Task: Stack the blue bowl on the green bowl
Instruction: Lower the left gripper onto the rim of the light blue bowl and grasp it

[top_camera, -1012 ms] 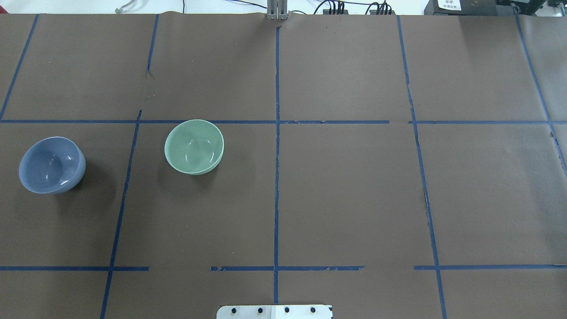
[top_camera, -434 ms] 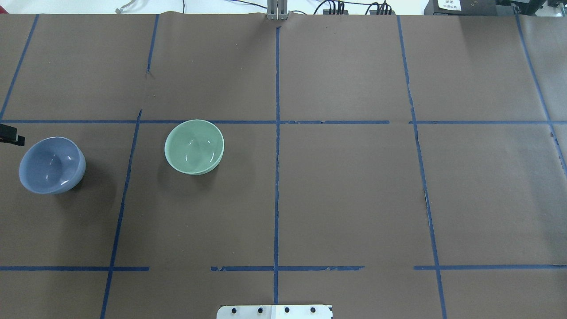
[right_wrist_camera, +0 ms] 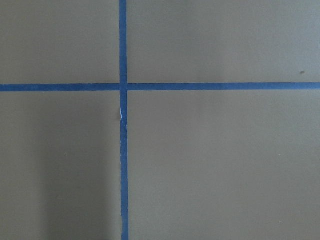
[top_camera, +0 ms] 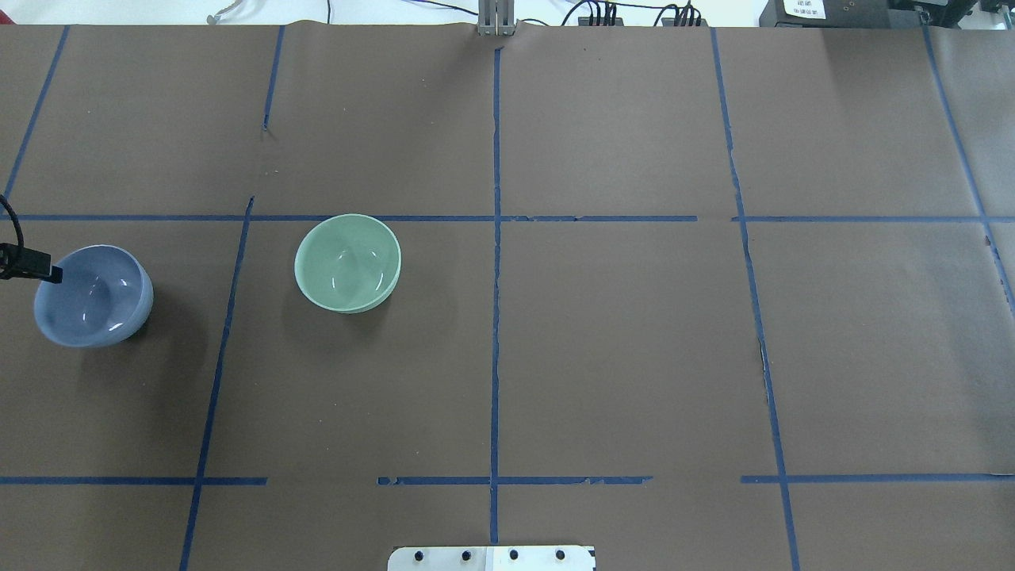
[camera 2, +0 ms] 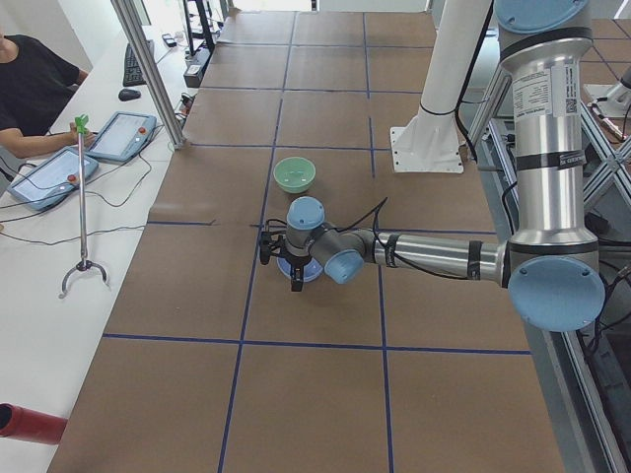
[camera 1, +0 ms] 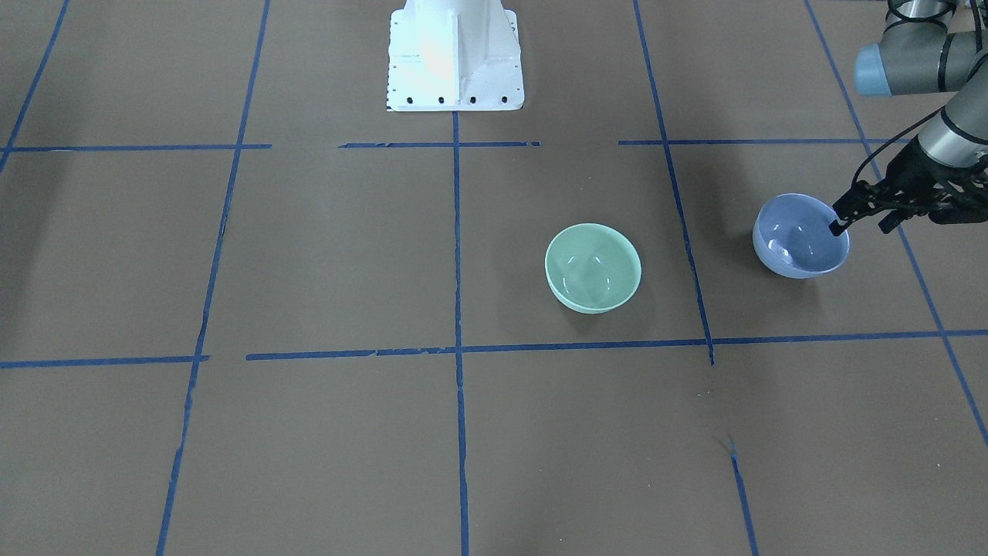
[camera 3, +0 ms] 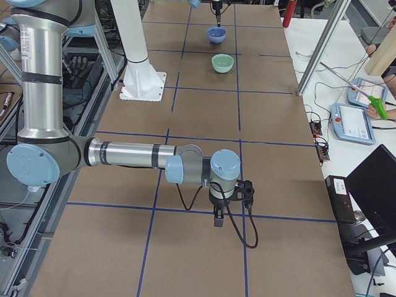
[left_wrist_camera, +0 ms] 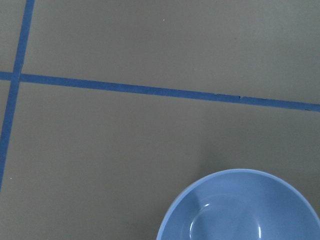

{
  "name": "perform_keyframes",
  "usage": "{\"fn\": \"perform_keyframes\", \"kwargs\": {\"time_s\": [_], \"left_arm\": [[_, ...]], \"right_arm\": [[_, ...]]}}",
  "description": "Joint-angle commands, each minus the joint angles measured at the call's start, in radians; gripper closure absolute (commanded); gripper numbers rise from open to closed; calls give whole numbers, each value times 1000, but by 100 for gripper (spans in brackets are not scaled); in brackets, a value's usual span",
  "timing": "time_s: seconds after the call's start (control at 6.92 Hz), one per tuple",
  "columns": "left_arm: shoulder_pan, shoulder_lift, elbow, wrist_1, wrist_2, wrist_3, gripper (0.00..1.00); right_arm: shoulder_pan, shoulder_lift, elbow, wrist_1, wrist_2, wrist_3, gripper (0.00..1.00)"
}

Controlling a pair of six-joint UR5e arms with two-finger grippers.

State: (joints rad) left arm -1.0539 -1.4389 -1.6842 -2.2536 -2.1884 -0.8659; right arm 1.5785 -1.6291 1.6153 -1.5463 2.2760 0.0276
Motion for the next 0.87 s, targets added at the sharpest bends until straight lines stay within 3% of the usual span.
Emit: {"fn": "perform_keyframes", "kwargs": {"time_s": [0.0, 0.14, 0.29, 0.58, 0.72], "left_arm": [[47, 0, 18, -9, 10, 1, 0], [66, 0, 18, -9, 9, 2, 0], [69, 0, 20, -9, 10, 2, 25], [69, 0, 20, -11, 10, 13, 87], [68, 0, 17, -14, 10, 16, 100]], "right_arm": [[0, 0, 0, 0, 0, 0, 0], [0, 0, 0, -1, -1, 0, 0], [0, 0, 0, 0, -1, 0, 0], [0, 0, 0, 0, -1, 0, 0], [0, 0, 0, 0, -1, 0, 0]]}}
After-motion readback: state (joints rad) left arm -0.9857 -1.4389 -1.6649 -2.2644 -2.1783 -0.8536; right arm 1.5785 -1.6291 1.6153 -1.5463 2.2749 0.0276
